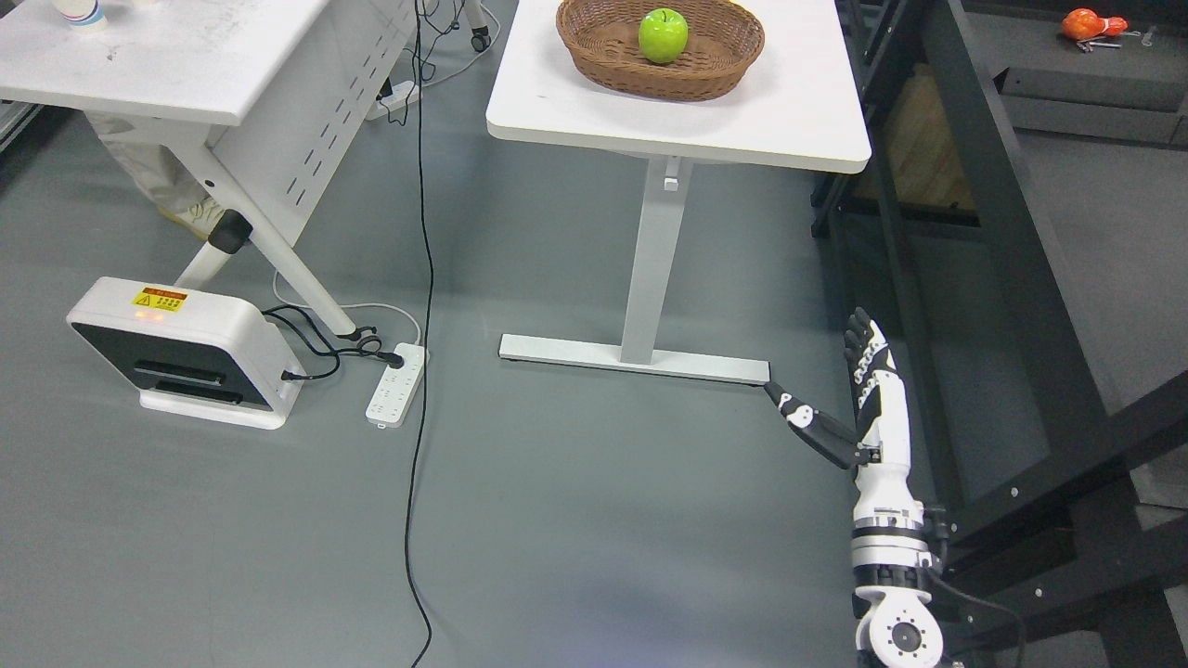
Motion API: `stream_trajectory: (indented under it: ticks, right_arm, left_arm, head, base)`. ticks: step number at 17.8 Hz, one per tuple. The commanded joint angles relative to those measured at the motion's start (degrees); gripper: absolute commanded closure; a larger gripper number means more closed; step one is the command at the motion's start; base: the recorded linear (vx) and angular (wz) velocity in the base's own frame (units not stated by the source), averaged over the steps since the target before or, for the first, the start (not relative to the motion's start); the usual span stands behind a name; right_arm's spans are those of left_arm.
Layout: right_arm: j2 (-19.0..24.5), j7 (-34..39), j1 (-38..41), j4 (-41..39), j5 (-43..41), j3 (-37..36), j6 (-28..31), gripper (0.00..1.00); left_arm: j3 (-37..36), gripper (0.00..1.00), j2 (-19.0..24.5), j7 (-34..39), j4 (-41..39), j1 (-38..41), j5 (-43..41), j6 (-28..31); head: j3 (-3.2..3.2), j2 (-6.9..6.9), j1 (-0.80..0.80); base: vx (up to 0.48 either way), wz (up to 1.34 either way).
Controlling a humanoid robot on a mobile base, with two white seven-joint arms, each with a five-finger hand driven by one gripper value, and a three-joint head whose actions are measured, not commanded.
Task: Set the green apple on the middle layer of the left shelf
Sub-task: 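Drive toward the table with the basket, right hand raised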
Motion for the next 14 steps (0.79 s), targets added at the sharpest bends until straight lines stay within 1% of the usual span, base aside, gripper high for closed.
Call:
stream_trajectory:
  ticks: [1,3,5,7,8,10,14]
  right_arm:
    - [-3.1,-3.2,-2.2,-0.1,29.0,-0.8,0.1,0.03]
    - [-4.8,-3.3,-2.1,-0.5,29.5,-0.8,0.1,0.02]
    - [-5.6,-3.5,-2.1,-1.0,29.5,-0.8,-1.2,0.02]
    - [-5.7,-3.4,-2.1,-2.0,29.5,-0.9,-6.5,0.0]
    - [-5.6,-3.4,-2.1,-2.2,29.5,-0.9,-8.2,0.0]
    - [-5.7,-3.2,-2.5,-2.1,29.6,-1.4,-7.6,0.01]
    - [-6.0,-3.4,-2.3,-2.0,29.6,-1.6,-5.6,0.01]
  left_arm:
    - [0.0,0.0,1.0,0.0,0.0,0.0,0.0,0.0]
    - [0.0,0.0,1.0,0.0,0.0,0.0,0.0,0.0]
    - [0.0,0.0,1.0,0.0,0.0,0.0,0.0,0.0]
    - [0.0,0.0,1.0,0.0,0.0,0.0,0.0,0.0]
    - [0.0,0.0,1.0,0.0,0.0,0.0,0.0,0.0]
    - [0.0,0.0,1.0,0.0,0.0,0.0,0.0,0.0]
    - [0.0,0.0,1.0,0.0,0.0,0.0,0.0,0.0]
  head:
    - [0.0,0.0,0.0]
    - [0.0,0.0,0.0]
    - [0.0,0.0,0.0]
    - [0.0,0.0,0.0]
    - [0.0,0.0,0.0]
    - [0.0,0.0,0.0]
    - [0.0,0.0,0.0]
  base:
    - [0.0,0.0]
    - [0.007,0.0]
    - [0.045,0.07]
    - [0.071,0.19]
    - [0.117,0.32]
    - [0.145,0.31]
    - [0.263,0.24]
